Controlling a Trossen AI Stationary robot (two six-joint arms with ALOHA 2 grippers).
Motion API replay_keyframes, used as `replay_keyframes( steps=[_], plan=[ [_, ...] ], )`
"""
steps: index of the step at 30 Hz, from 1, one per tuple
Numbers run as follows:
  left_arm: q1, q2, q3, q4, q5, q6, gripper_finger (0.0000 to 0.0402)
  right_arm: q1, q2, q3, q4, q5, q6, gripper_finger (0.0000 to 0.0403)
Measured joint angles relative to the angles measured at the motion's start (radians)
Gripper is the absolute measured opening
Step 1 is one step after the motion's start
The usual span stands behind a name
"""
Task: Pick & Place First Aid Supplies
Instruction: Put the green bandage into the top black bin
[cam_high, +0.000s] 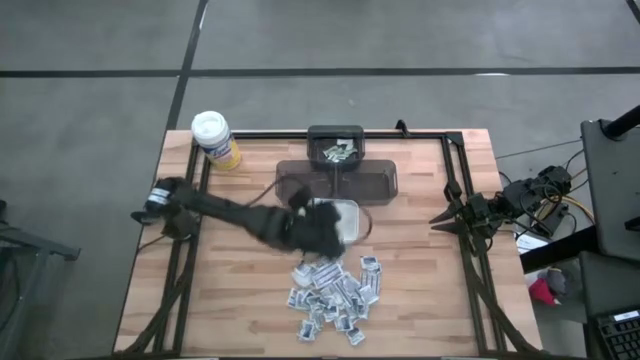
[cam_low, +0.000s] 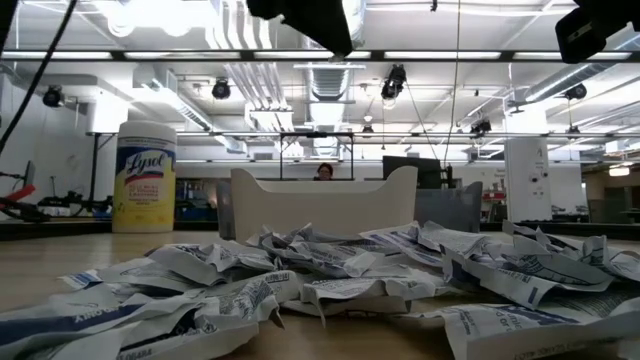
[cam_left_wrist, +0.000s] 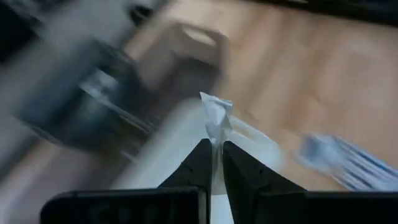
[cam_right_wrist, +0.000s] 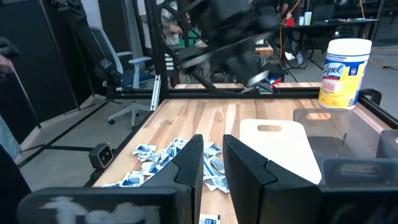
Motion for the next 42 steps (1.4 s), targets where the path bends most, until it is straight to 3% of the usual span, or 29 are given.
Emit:
replay_keyframes(
  steps=[7,11,19,35,42],
  plan=[
    [0.254,-0.001,0.036,0.099,0.026,0.322,0.0030,0.000,0.000,0.000,0.000,0.000,0.000,0.0059],
    [0.410,0.011,0.037,0.195,0.157,0.468,0.0030,0.000,0.000,0.000,0.000,0.000,-0.008,0.0059],
    [0.638,0.079,0.037,0.267,0.426,0.606,0.0030,0.000,0.001,0.000,0.000,0.000,-0.008,0.0059],
    [0.746,0.330,0.081,0.255,0.513,0.763,0.0030,0.000,0.001,0.000,0.000,0.000,-0.008,0.0059],
    [0.765,0.373,0.128,0.245,0.526,0.779,0.0030,0.000,0.001,0.000,0.001,0.000,-0.008,0.0059]
  ],
)
